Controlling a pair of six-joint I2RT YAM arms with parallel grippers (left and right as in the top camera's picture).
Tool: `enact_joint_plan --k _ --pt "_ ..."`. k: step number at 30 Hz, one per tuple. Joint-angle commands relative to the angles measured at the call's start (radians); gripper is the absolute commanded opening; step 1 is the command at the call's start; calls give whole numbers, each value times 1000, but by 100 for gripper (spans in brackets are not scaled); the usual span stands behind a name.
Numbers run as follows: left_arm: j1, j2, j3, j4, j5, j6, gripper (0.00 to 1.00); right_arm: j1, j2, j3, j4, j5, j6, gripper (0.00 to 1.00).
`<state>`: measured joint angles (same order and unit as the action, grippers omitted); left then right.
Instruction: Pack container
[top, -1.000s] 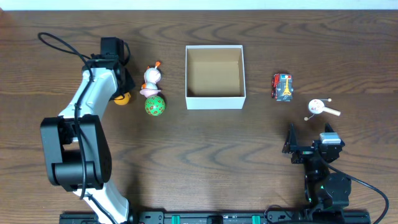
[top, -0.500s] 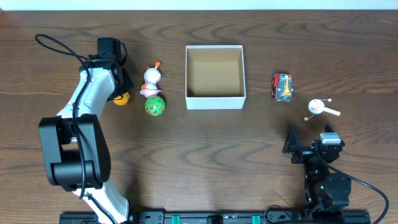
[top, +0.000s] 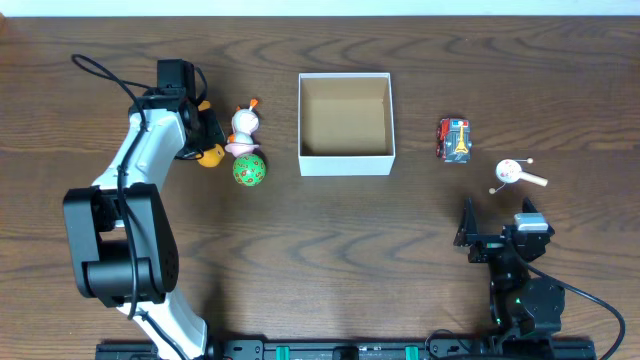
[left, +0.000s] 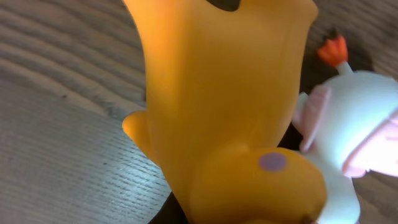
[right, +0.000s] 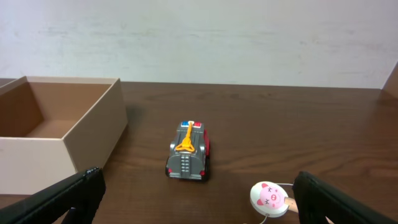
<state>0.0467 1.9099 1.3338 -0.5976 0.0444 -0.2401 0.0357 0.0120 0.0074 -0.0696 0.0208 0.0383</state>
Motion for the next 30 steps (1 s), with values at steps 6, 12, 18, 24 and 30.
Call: enact_joint_plan --k 6,12,18,24,30 --pt "-1 49 7 1 27 68 7 -8 -5 -2 -4 -3 10 99" --pt "-1 51 7 13 27 68 34 -8 -5 -2 -4 -3 10 99" --pt "-1 51 7 12 26 68 70 -8 -5 -2 -4 -3 10 99" --pt "-1 51 7 12 26 68 98 -8 -5 -2 -4 -3 10 99" --pt "-1 51 7 12 27 68 98 -8 -5 -2 -4 -3 10 99"
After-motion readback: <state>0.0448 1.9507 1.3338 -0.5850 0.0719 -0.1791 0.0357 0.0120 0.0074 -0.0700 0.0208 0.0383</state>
